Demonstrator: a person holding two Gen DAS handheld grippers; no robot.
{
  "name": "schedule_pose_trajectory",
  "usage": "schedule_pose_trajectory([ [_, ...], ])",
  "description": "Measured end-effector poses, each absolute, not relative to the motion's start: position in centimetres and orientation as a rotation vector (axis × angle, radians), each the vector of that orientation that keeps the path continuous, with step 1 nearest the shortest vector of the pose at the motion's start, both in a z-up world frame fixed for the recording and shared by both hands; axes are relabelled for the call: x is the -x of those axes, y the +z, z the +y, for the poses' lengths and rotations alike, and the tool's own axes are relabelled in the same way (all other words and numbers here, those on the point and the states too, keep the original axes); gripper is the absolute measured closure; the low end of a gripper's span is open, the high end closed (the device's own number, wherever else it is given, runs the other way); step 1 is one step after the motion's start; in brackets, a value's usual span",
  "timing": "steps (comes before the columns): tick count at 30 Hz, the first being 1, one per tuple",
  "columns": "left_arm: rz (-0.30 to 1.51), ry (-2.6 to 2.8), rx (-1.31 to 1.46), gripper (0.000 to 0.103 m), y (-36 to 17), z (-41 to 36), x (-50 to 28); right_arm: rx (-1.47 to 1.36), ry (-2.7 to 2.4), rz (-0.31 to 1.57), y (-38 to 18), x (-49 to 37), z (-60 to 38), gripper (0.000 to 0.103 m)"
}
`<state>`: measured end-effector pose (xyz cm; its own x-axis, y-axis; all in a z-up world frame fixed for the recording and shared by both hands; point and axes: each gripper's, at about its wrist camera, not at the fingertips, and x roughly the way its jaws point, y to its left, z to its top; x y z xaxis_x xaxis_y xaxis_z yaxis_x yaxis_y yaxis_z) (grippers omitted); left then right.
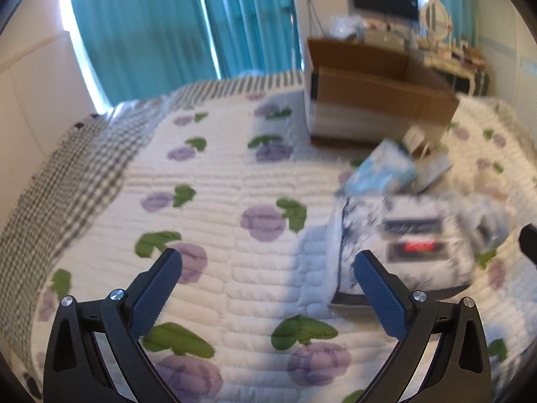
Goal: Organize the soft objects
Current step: 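Grasp the floral tissue box with the left gripper while the right gripper grasps the wrapped white tissue pack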
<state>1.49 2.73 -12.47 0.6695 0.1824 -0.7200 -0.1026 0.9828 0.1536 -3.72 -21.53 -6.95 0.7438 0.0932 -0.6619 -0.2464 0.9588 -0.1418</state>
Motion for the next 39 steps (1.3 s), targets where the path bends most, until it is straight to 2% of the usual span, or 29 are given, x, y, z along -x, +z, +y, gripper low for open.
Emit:
schedule_pose_trajectory([
  [8, 0.917, 0.173, -0.077, 0.000, -14.9, 4.2, -2.2, 0.267, 0.190, 0.788, -9.2, 2.2, -19.7, 0.000],
  [17, 0.941, 0.268, -0.071, 0.000, -16.0, 6.2, -2.6, 0.276, 0.266, 0.815, -9.4, 2.4, -16.7, 0.000],
  [28, 0.948, 0.258, -0.039, 0.000, -16.0, 6.7, -2.8, 0.054, 0.437, 0.851, -8.7, 0.1, -15.0, 0.003],
  [32, 0.947, 0.258, -0.040, 0.000, -16.0, 6.8, -2.9, 0.015, 0.484, 0.917, -10.3, -1.6, -13.5, 0.014],
  [33, 0.946, 0.257, -0.037, 0.000, -16.0, 6.8, -2.9, 0.014, 0.490, 0.927, -10.8, -1.8, -13.3, 0.023],
  [35, 0.945, 0.254, -0.031, 0.000, -15.9, 6.9, -2.8, -0.004, 0.515, 0.955, -11.7, -2.4, -12.7, 0.035],
  [36, 0.942, 0.251, -0.023, 0.000, -15.8, 7.0, -2.7, -0.021, 0.530, 0.965, -12.0, -2.6, -12.6, 0.047],
  [39, 0.922, 0.238, -0.004, 0.000, -14.9, 7.0, -2.1, -0.076, 0.563, 0.970, -12.0, -2.9, -12.6, 0.050],
])
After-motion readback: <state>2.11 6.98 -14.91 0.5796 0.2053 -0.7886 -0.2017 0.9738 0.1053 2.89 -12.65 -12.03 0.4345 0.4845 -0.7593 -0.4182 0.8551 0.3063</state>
